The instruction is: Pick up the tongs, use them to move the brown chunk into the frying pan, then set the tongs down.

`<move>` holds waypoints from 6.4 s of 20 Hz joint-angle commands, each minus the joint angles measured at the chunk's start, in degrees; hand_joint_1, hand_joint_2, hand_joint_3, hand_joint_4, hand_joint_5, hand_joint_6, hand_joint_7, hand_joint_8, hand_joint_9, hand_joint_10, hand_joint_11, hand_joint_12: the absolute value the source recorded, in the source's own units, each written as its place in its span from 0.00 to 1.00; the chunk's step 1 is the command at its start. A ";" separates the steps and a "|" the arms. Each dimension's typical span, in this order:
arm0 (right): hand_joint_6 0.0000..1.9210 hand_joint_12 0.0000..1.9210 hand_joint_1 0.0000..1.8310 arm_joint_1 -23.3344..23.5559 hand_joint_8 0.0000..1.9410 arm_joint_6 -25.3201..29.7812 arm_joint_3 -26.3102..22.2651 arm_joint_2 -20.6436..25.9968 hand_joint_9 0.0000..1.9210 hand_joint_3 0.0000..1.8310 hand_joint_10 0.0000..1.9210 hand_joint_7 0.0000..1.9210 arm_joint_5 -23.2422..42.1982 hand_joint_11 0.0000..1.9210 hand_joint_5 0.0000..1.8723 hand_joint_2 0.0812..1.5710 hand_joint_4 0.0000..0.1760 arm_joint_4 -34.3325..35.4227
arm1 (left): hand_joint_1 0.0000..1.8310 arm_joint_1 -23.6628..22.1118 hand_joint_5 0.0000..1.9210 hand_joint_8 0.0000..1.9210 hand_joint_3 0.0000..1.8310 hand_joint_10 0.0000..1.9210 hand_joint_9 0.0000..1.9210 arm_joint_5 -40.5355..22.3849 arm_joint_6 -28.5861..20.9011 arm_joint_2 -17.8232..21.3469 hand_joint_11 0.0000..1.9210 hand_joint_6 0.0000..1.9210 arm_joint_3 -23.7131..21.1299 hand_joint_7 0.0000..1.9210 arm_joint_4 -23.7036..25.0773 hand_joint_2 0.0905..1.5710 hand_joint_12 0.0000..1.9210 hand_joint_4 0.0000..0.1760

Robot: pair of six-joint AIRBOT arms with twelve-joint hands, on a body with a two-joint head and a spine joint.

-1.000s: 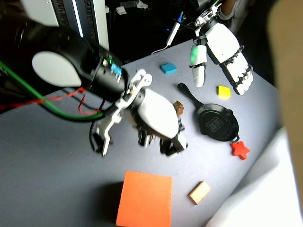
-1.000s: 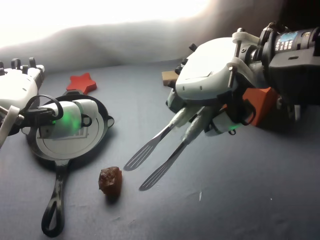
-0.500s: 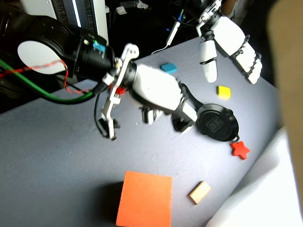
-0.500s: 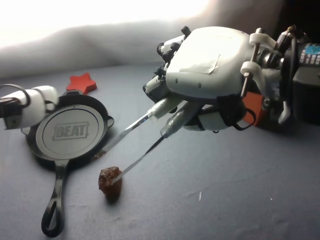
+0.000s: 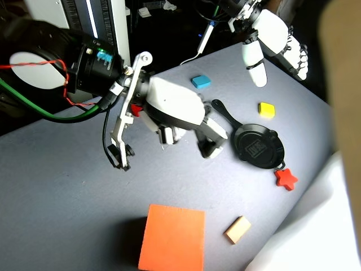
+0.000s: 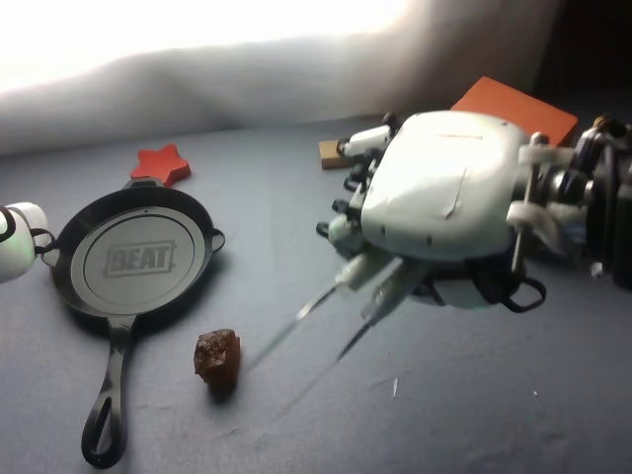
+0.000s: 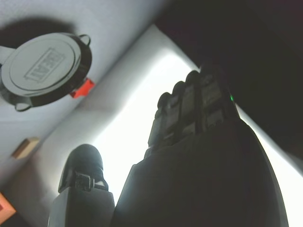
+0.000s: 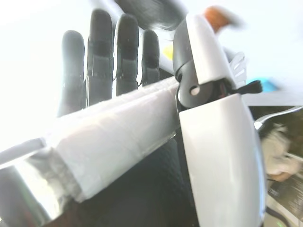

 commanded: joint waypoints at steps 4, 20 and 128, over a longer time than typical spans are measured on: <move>0.07 0.67 0.62 0.73 0.00 -33.61 -3.62 -0.57 0.47 0.00 0.00 0.47 19.58 0.18 0.42 0.75 0.00 38.49 | 0.00 -0.44 0.00 0.00 0.00 0.00 0.00 -3.80 0.65 0.15 0.00 0.00 -0.10 0.00 5.29 0.74 0.00 0.00; 0.07 0.65 0.61 2.41 0.00 -53.11 -2.05 -15.96 0.47 0.00 0.00 0.47 40.14 0.18 0.42 0.76 0.00 70.74 | 0.00 0.05 0.00 0.00 0.00 0.00 0.00 -3.82 0.76 -0.83 0.00 0.00 0.03 0.00 7.41 0.75 0.00 0.00; 0.57 0.92 0.22 5.23 0.51 -48.35 3.50 -10.45 0.50 0.00 0.71 0.55 29.11 0.41 0.43 0.86 0.00 47.52 | 0.00 0.26 0.01 0.00 0.00 0.00 0.01 13.23 -0.58 -2.40 0.01 0.00 0.70 0.02 8.94 0.74 0.01 0.00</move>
